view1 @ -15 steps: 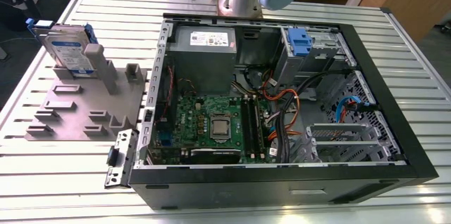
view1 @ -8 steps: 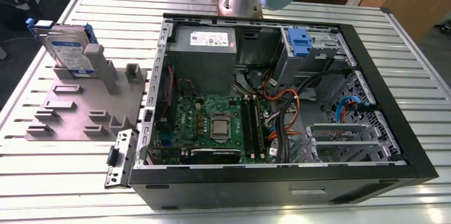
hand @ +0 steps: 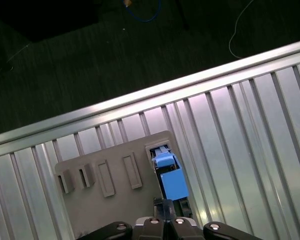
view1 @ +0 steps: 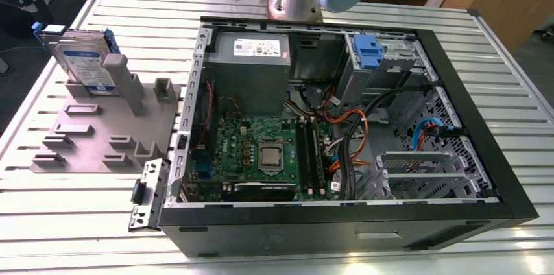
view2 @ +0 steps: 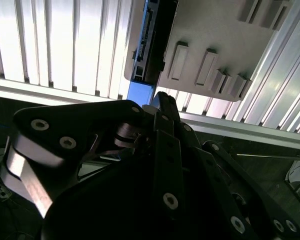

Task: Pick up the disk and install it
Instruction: 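Pick up the disk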

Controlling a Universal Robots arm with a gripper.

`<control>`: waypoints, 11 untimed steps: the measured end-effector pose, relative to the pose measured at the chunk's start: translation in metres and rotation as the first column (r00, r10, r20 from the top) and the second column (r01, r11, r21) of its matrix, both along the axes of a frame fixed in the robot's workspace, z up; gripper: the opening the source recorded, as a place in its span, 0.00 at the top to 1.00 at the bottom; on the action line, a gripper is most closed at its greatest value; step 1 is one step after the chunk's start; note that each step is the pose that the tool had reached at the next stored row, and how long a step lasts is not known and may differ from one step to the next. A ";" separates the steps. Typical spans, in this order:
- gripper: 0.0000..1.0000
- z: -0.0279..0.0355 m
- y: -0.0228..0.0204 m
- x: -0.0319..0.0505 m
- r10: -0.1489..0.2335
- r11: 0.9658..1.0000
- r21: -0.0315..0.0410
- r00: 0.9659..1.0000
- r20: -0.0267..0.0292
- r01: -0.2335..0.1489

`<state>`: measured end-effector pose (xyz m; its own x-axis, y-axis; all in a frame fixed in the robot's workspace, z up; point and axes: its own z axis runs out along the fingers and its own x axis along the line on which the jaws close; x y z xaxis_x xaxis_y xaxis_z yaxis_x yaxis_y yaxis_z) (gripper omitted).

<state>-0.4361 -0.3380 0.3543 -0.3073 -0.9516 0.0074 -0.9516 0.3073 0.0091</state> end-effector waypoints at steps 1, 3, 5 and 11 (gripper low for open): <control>0.89 0.0000 0.0000 0.0000 0.000 1.000 0.000 1.000 0.000 0.000; 0.89 0.0000 0.0000 0.0000 0.000 1.000 0.000 1.000 0.000 0.000; 0.89 0.0000 0.0000 0.0000 0.000 1.000 0.000 1.000 0.000 0.000; 0.82 0.0000 0.0000 0.0000 0.000 1.000 0.000 1.000 0.000 0.000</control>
